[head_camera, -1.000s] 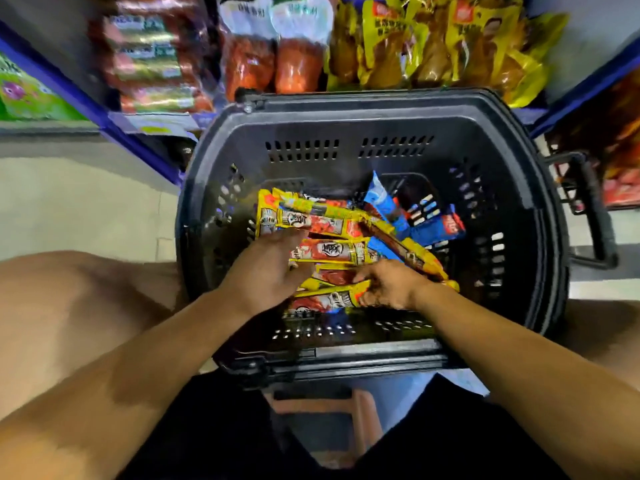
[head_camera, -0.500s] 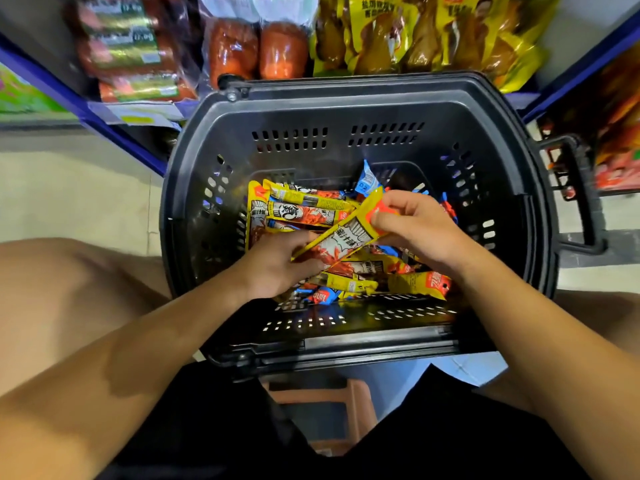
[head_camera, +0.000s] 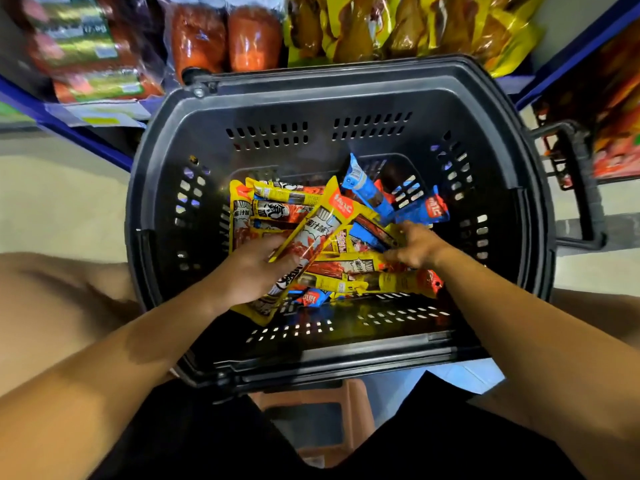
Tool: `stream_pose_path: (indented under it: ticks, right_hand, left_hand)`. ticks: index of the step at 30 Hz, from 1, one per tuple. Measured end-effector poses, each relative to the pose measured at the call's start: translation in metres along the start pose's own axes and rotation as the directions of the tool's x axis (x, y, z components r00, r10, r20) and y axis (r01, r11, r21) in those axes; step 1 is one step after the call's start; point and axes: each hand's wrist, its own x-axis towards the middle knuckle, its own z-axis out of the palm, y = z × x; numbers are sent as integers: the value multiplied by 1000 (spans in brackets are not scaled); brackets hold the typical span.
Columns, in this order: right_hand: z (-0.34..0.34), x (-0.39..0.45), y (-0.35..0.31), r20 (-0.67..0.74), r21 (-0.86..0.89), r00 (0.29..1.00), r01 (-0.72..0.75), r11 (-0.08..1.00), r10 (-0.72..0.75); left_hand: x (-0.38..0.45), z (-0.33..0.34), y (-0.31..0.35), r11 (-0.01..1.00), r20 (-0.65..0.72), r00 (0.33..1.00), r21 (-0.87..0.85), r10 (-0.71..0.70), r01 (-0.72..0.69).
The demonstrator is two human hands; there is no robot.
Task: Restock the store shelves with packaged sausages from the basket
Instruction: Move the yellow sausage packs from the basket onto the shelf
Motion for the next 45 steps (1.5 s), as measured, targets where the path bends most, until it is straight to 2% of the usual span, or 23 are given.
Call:
stream_pose_path:
  ticks: [6,8,12,15,19,22,27,29,31,33,35,37,39,42,45]
  right_hand:
    - [7,9,1,88,155,995,-68,986,54]
    - [6,8,-1,83,173,996,-55,983,41]
    - [-2,-2,-5,28,338,1000,-10,941,0]
    - [-9,-14,-6,33,490,999,1,872,-19]
    - [-13,-36,-2,129,691,991,-56,720,-47]
    - [-15,-54,-1,155,770,984,-63,635,-90]
    - [-25,-78,-4,170,862,965,-48,505,-199]
    - [-25,-83,-9,161,856,965,-32,516,-207]
    - [-26,-86,-15,99,739,978,53,672,-186]
    - [-30,-88,-21,-35,551,984,163,818,-172]
    - [-36,-87,-24,-229,424,950,293,857,-211]
    - [-40,-86,-29,-394,397,875,437,807,-280]
    - [-38,-87,-34,-466,468,832,519,715,-299]
    - [-31,-87,-39,-503,583,826,542,605,-255]
    - [-25,-85,-48,-492,728,850,521,446,-190]
  left_hand:
    - [8,-6,-5,998,-37,997,3,-61,61]
    - [9,-7,-5,998,-38,997,3,-64,64]
    - [10,-8,-1,998,-57,997,-10,-55,54]
    - [10,-9,1,997,-132,989,-43,-70,65]
    - [8,-9,3,993,-226,973,-115,-49,23]
    - [5,-10,7,985,-260,965,-172,-46,1]
    - [1,-9,12,986,-304,952,-161,-19,-31]
    - [1,-8,11,988,-311,950,-154,-15,-35]
    - [-1,-7,12,987,-324,946,-154,-15,-37]
    - [-2,-7,12,984,-324,946,-174,-10,-49]
    - [-3,-6,13,977,-317,948,-204,-4,-64]
    - [-4,-6,15,962,-315,949,-268,-33,-55]
    - [-5,-5,18,941,-294,953,-336,-70,-34]
    - [-5,-3,21,904,-212,970,-427,-119,17]
    - [-5,-1,20,831,-102,983,-551,-154,72]
